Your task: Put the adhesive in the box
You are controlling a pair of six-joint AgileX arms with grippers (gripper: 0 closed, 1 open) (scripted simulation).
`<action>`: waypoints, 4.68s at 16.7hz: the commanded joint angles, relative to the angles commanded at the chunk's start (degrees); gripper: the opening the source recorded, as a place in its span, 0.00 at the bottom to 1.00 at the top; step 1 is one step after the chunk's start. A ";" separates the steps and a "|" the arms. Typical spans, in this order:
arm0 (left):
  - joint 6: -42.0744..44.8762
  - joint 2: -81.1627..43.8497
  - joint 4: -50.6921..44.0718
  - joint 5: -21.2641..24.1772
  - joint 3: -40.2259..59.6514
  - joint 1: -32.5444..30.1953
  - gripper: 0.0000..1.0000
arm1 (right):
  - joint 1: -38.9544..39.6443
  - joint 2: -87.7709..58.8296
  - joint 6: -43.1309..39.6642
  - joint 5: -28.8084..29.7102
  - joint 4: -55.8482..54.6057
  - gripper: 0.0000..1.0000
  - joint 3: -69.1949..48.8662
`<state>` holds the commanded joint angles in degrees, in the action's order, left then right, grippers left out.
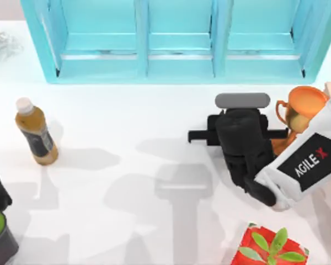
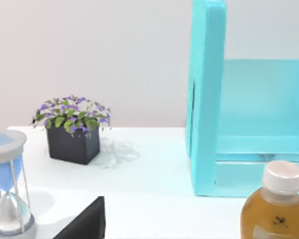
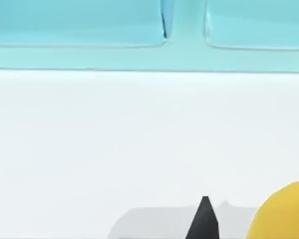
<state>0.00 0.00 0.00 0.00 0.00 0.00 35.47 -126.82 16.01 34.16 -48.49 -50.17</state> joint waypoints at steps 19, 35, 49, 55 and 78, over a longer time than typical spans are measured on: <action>0.00 0.00 0.00 0.00 0.00 0.00 1.00 | 0.02 18.83 0.01 -0.28 22.21 0.00 -3.38; 0.00 0.00 0.00 0.00 0.00 0.00 1.00 | -47.36 31.58 -52.48 -35.57 57.56 0.00 -9.64; 0.00 0.00 0.00 0.00 0.00 0.00 1.00 | -85.61 24.17 -118.32 -94.79 107.98 0.00 -12.91; 0.00 0.00 0.00 0.00 0.00 0.00 1.00 | -88.53 21.46 -122.50 -100.24 112.58 0.00 -12.56; 0.00 0.00 0.00 0.00 0.00 0.00 1.00 | -78.25 22.83 -95.69 -101.05 77.53 0.00 -0.80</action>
<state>0.00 0.00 0.00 0.00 0.00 0.00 -42.78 -103.99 -79.69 -66.89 29.04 -50.98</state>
